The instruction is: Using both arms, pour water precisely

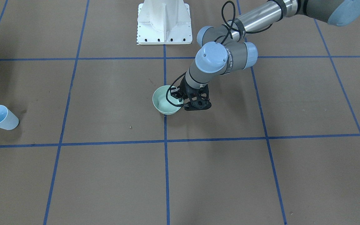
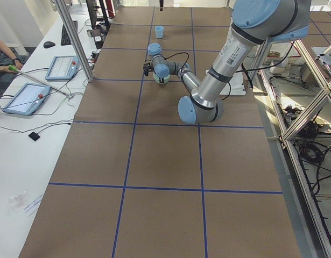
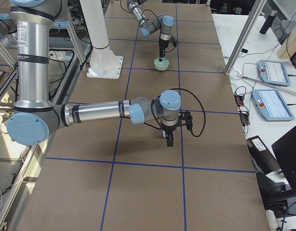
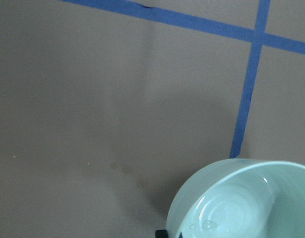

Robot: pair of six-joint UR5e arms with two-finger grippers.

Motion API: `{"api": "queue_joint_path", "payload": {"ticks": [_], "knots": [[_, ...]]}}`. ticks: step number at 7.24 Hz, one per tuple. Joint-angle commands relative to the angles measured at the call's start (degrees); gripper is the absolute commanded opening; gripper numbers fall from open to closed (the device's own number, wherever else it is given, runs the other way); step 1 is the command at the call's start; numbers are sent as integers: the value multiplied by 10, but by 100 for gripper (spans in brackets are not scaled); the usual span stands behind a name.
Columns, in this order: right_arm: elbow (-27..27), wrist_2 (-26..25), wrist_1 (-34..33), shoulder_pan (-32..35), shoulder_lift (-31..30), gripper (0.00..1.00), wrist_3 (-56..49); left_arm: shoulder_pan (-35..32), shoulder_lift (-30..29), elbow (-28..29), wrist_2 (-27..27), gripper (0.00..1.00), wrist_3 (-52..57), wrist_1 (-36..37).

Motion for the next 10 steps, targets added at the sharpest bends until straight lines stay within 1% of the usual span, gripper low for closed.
{"api": "queue_joint_path", "payload": {"ticks": [1,3,4,5,6,7,8,9,10], "knots": [[0,0,0,0,0,100,0,2,-6,7,0,0,1,0],[0,-1,0,0,0,100,0,7,-6,7,5,1,1,0],[0,0,0,0,0,100,0,14,-6,8,13,18,1,-1],[0,-1,0,0,0,100,0,14,-6,8,15,22,1,-1],[0,-1,0,0,0,100,0,14,-6,8,15,28,1,-1],[0,-1,0,0,0,100,0,14,-6,8,15,43,1,-1],[0,0,0,0,0,100,0,14,-6,7,15,68,1,-2],[0,2,1,-1,1,100,0,8,-6,-10,15,77,-1,0],[1,4,4,-10,1,100,-1,-7,-5,-35,13,80,-1,4]]}}
